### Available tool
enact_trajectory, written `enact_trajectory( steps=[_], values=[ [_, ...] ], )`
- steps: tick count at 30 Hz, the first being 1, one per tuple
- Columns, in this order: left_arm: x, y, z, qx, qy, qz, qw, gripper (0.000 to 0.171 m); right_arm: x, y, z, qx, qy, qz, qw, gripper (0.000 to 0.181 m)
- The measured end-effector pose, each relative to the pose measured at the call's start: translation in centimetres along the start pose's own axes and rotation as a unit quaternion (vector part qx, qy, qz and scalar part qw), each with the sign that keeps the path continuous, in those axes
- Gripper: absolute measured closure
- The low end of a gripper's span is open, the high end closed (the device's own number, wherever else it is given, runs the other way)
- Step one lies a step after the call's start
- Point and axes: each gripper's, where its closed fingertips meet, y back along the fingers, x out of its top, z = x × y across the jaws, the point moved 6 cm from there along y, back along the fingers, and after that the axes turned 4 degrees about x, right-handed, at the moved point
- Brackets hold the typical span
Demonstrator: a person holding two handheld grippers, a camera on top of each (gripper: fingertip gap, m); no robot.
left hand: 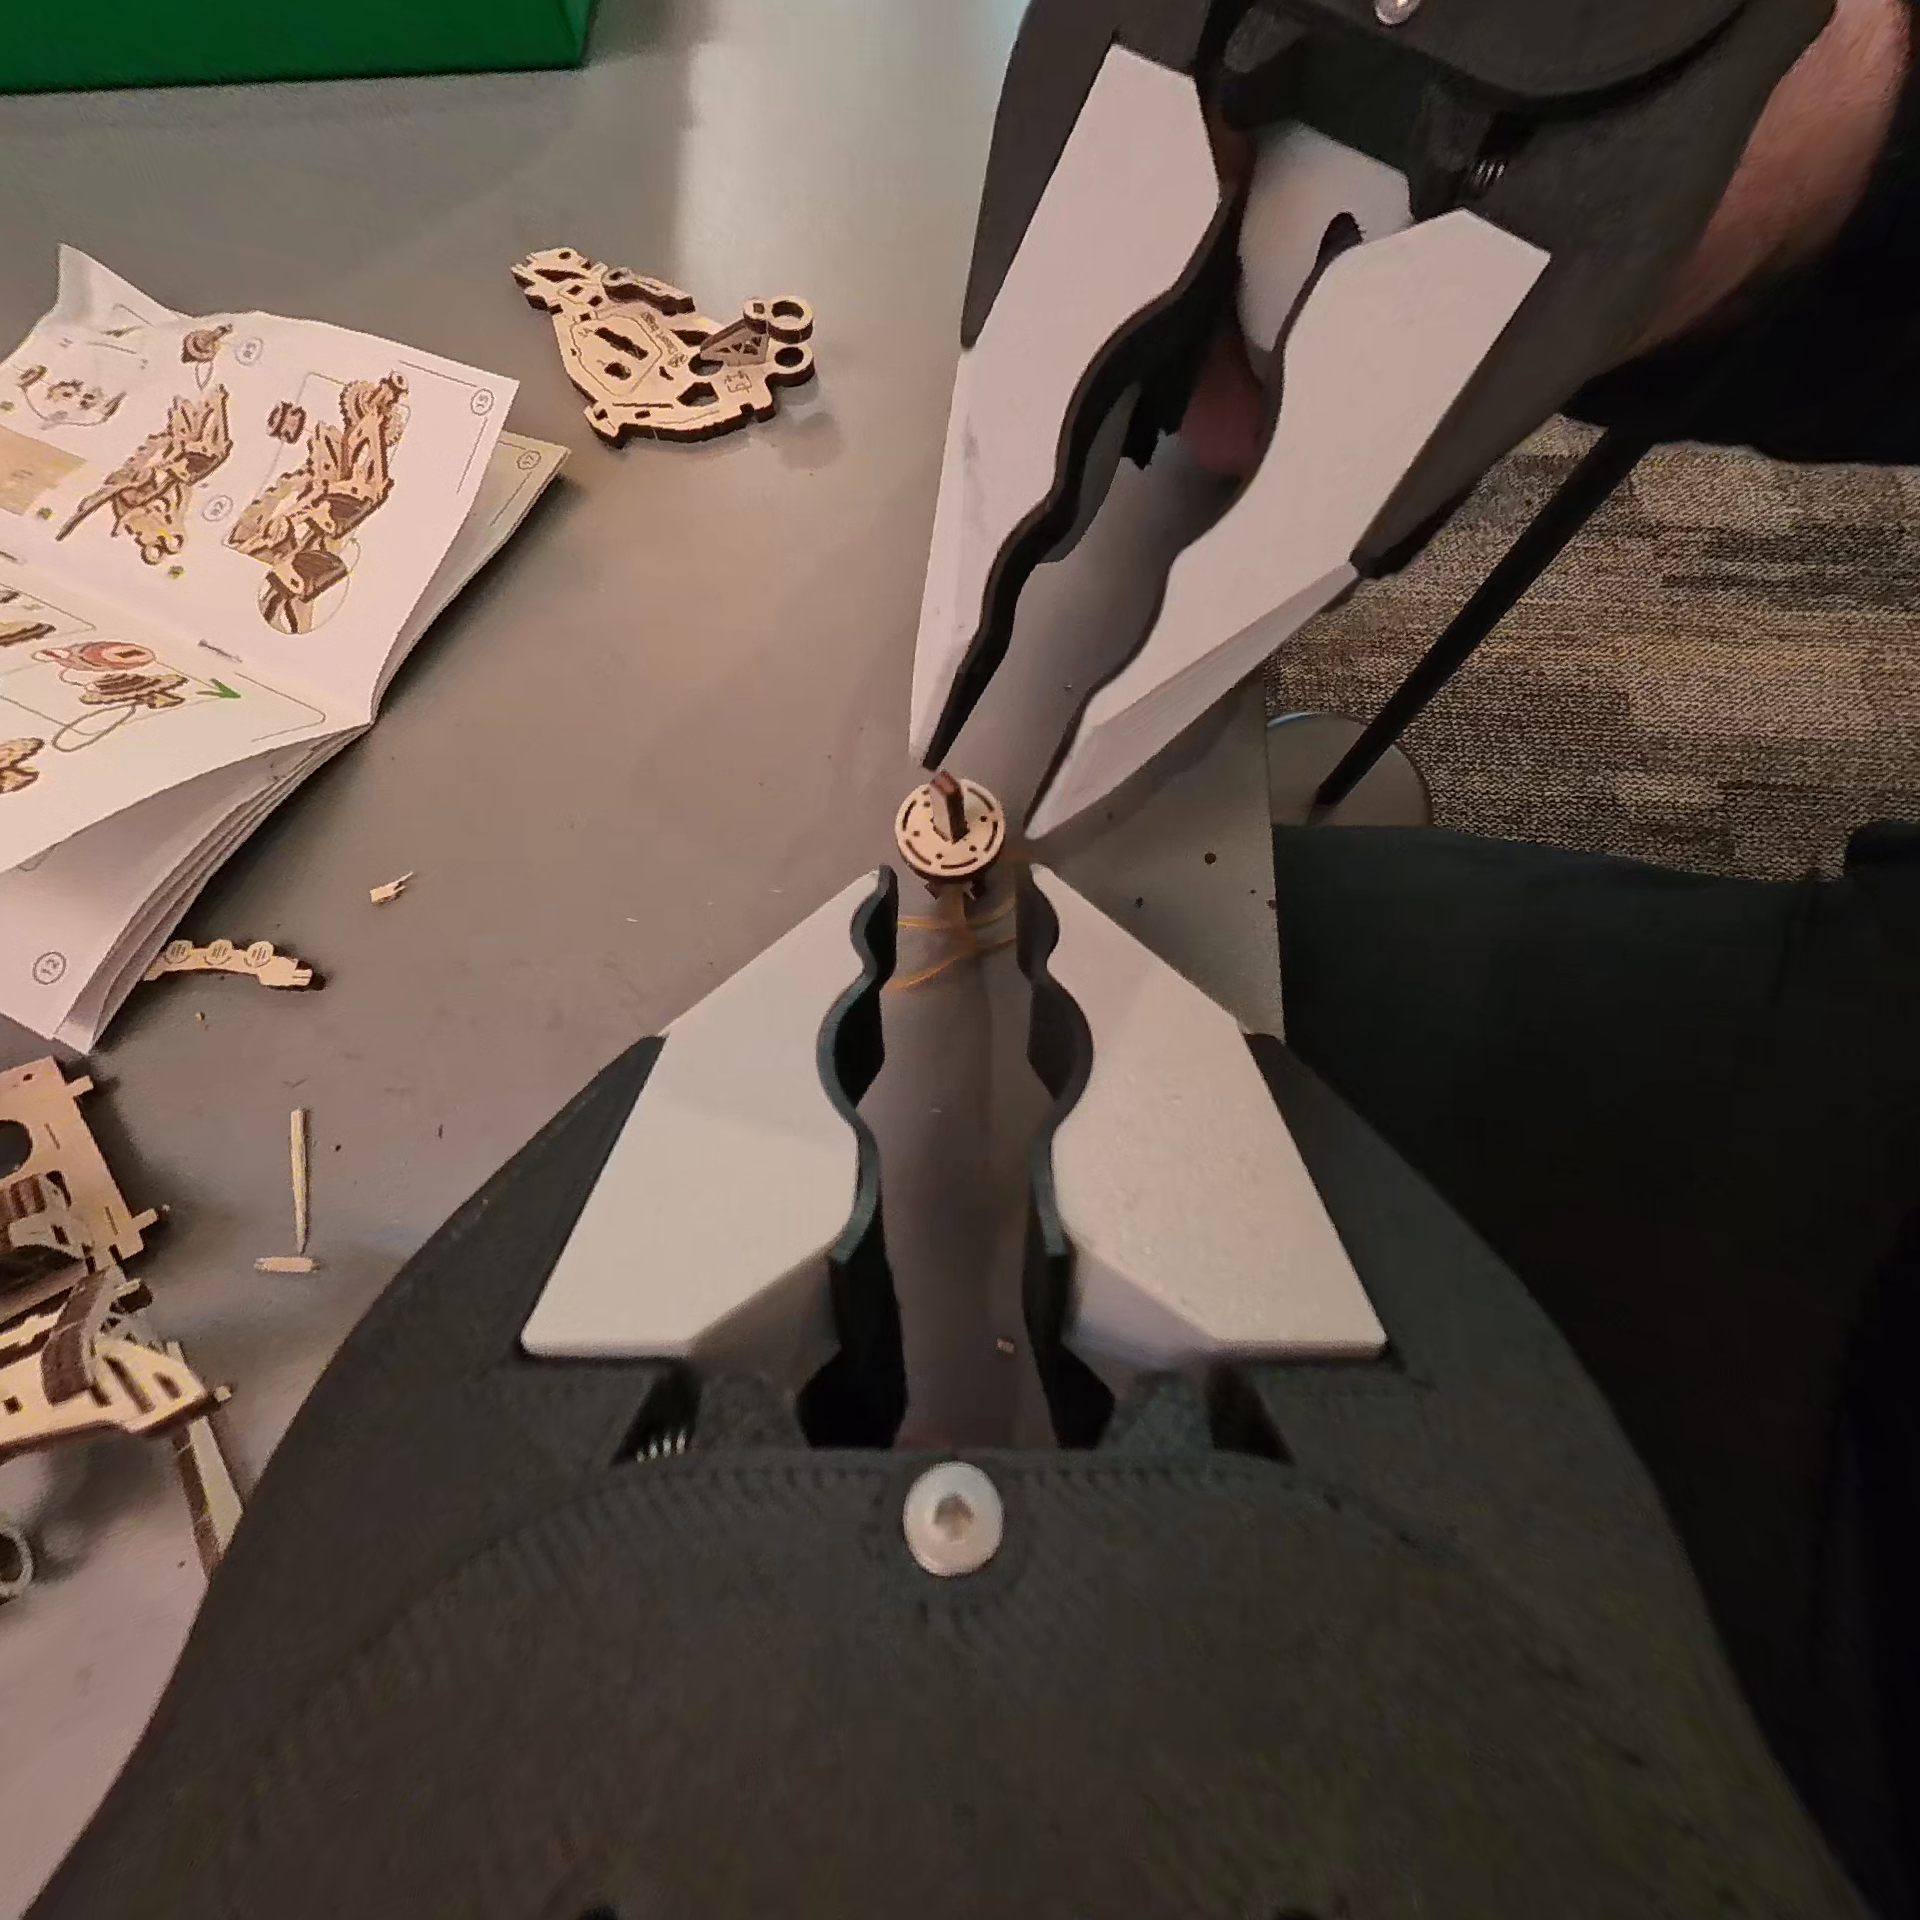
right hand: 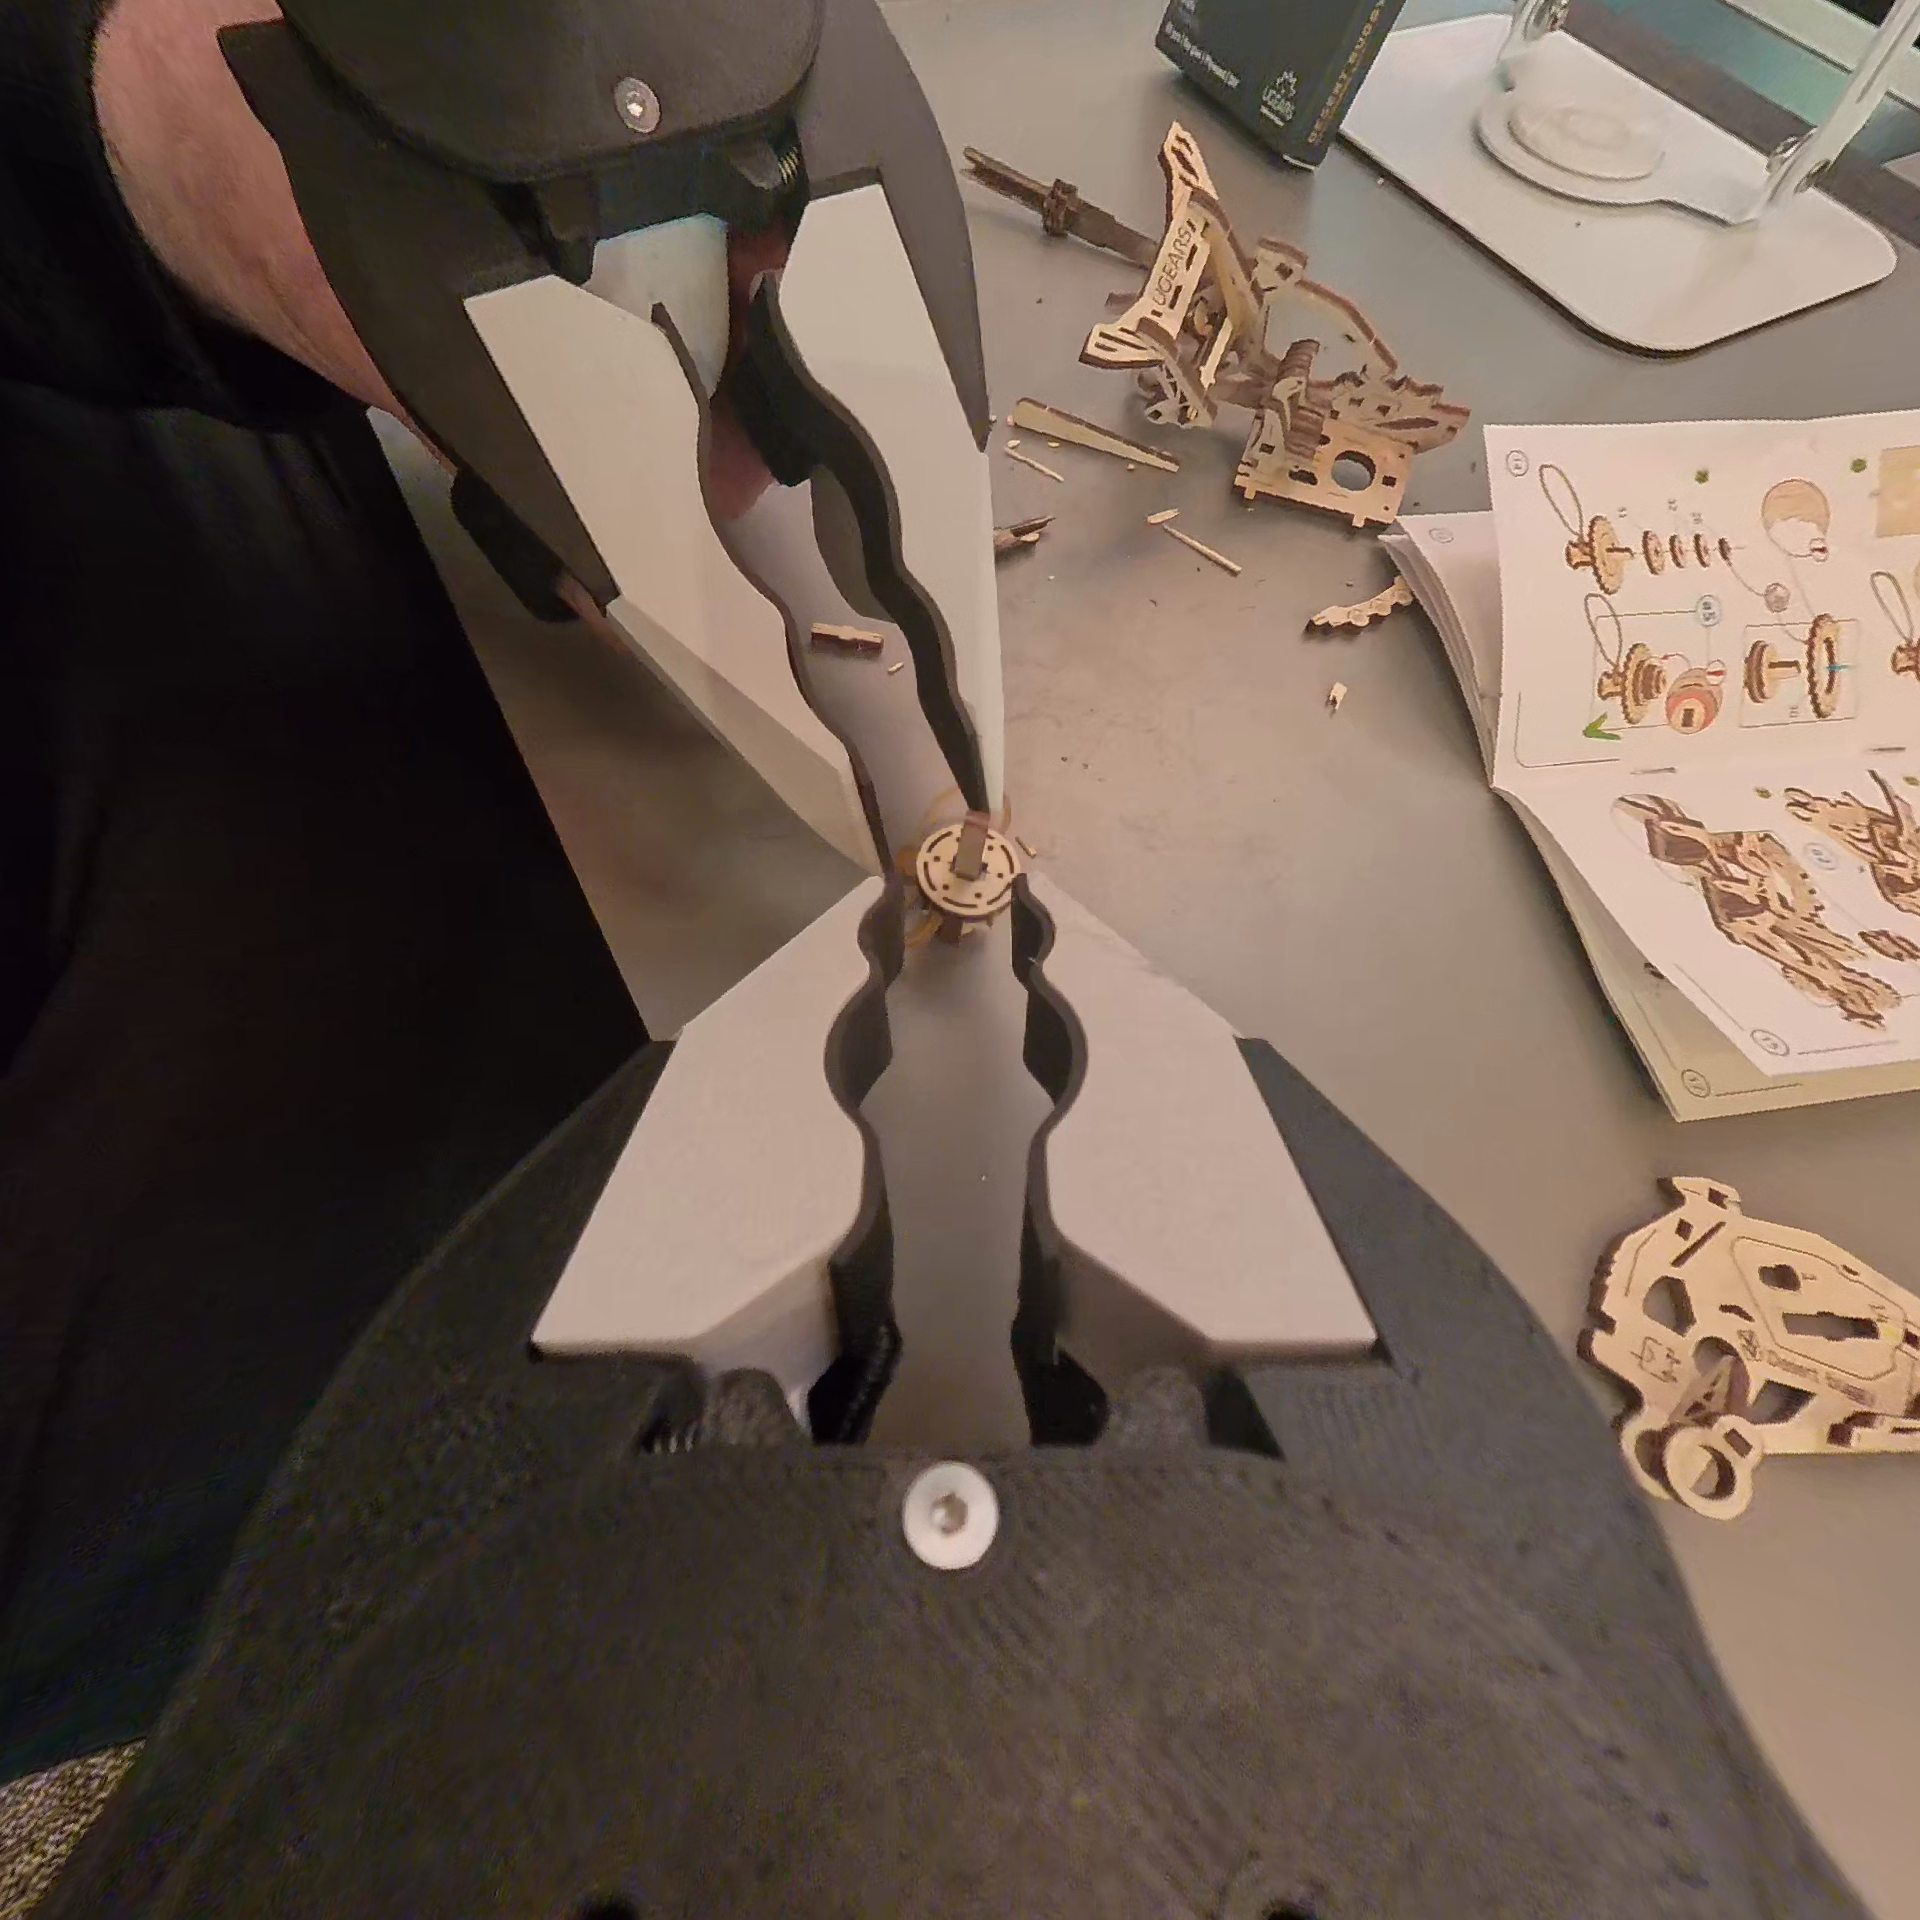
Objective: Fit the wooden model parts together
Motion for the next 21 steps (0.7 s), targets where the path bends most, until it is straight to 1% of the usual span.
enact_trajectory(
  steps=[3,6,9,11,15,17,19,21],
  values=[
    [0.0,0.0,0.2,-0.005,0.0,-0.003,1.0,0.15,-0.3,0.4,0.3,-0.004,-0.009,-0.001,1.0,0.163],
    [0.1,0.8,0.0,0.003,-0.004,-0.005,1.0,0.149,-0.6,1.2,0.5,-0.01,-0.022,0.005,1.0,0.162],
    [0.2,2.8,-0.3,0.02,-0.002,-0.001,1.0,0.148,-0.6,2.5,0.7,-0.02,-0.032,0.013,0.999,0.161],
    [-0.1,4.7,-0.6,0.041,0.006,-0.001,0.999,0.145,-0.2,3.7,0.6,-0.026,-0.03,0.02,0.999,0.16],
    [-1.1,10.4,-1.1,0.103,0.036,0.006,0.994,0.136,2.4,5.5,-0.7,-0.029,0.006,0.037,0.999,0.16],
    [-2.2,13.9,-1.5,0.151,0.05,-0.01,0.987,0.134,4.3,5.6,-2.0,-0.015,0.037,0.048,0.998,0.16],
    [-4.0,18.1,-1.9,0.208,0.066,-0.037,0.975,0.133,6.2,5.0,-3.4,0.002,0.065,0.049,0.997,0.161],
    [-6.8,22.6,-2.6,0.263,0.096,-0.077,0.957,0.132,8.2,4.0,-5.1,0.029,0.095,0.049,0.994,0.161]
  ],
)
